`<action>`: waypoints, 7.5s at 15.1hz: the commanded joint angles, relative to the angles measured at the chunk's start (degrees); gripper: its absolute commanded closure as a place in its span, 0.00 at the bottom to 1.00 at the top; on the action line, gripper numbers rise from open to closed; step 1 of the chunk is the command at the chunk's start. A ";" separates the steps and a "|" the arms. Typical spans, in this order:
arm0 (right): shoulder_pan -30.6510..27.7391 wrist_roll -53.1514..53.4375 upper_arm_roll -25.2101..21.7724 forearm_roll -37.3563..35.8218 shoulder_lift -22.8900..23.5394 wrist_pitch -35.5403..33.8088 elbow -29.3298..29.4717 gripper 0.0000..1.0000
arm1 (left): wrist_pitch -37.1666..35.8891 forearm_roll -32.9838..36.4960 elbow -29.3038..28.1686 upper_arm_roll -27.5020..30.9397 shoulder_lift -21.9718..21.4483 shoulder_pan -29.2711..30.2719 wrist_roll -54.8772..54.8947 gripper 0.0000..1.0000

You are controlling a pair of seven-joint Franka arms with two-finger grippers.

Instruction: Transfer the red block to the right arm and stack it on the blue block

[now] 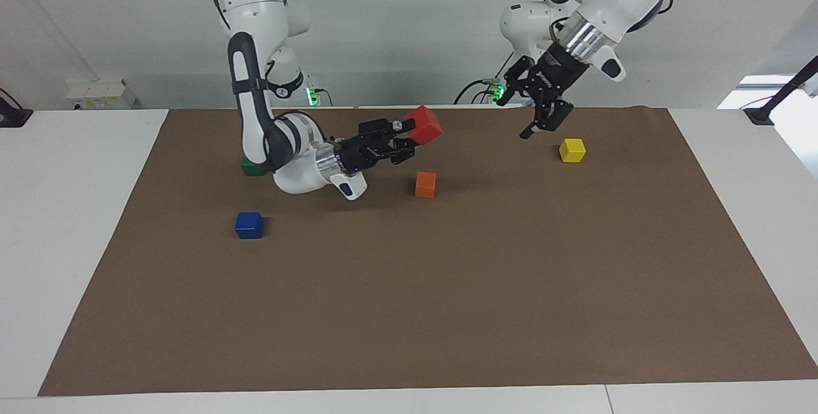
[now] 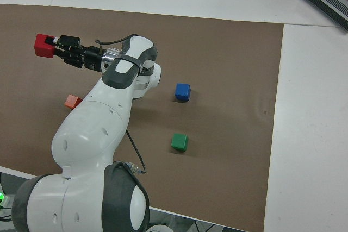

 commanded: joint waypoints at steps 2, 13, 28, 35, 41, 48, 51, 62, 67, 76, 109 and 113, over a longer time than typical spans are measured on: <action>-3.57 9.82 0.34 -15.15 -5.06 6.83 5.82 1.00 | -0.20 10.20 -0.04 -0.67 1.11 3.44 23.40 0.00; -5.60 29.87 0.16 -70.95 -8.58 8.25 22.70 1.00 | -11.07 35.99 14.63 0.12 12.28 4.50 69.66 0.00; -4.71 44.38 0.60 -117.32 -7.97 27.57 9.19 1.00 | -13.63 38.12 15.76 17.34 12.27 -14.32 82.98 0.00; -4.98 54.67 0.60 -124.51 -6.65 38.48 2.23 1.00 | -15.05 36.26 15.96 16.82 12.02 -13.09 82.98 0.00; -5.16 56.34 0.69 -125.49 -7.96 45.07 -3.13 1.00 | -17.49 33.29 21.89 10.05 16.56 -5.71 82.89 0.00; -4.63 56.25 0.69 -128.74 -10.51 45.51 -4.97 1.00 | -20.68 33.28 20.53 7.76 13.77 -3.07 82.98 0.00; -4.98 55.90 0.78 -129.01 -12.44 46.73 -6.38 1.00 | -20.67 33.28 19.56 7.68 13.25 -3.33 82.89 0.00; -9.20 45.55 0.78 -121.38 -13.06 58.70 -12.01 1.00 | -20.24 33.28 19.65 7.59 12.72 -3.95 83.07 0.00; -9.29 40.00 0.69 -117.23 -13.06 58.43 -11.92 1.00 | -19.97 33.28 19.65 7.59 12.72 -4.04 82.98 0.00; -9.73 39.38 0.69 -114.59 -13.06 58.34 -12.01 0.40 | -20.59 33.19 19.65 7.15 12.72 -3.86 82.81 0.00; -9.82 27.86 -2.38 -109.85 -14.64 -3.18 29.65 0.00 | -21.64 32.92 19.56 6.88 12.02 -3.33 82.37 0.00; -2.63 27.43 -10.18 -110.64 -14.38 -3.35 30.87 0.00 | -21.64 32.92 19.56 6.88 12.02 -3.33 82.37 0.00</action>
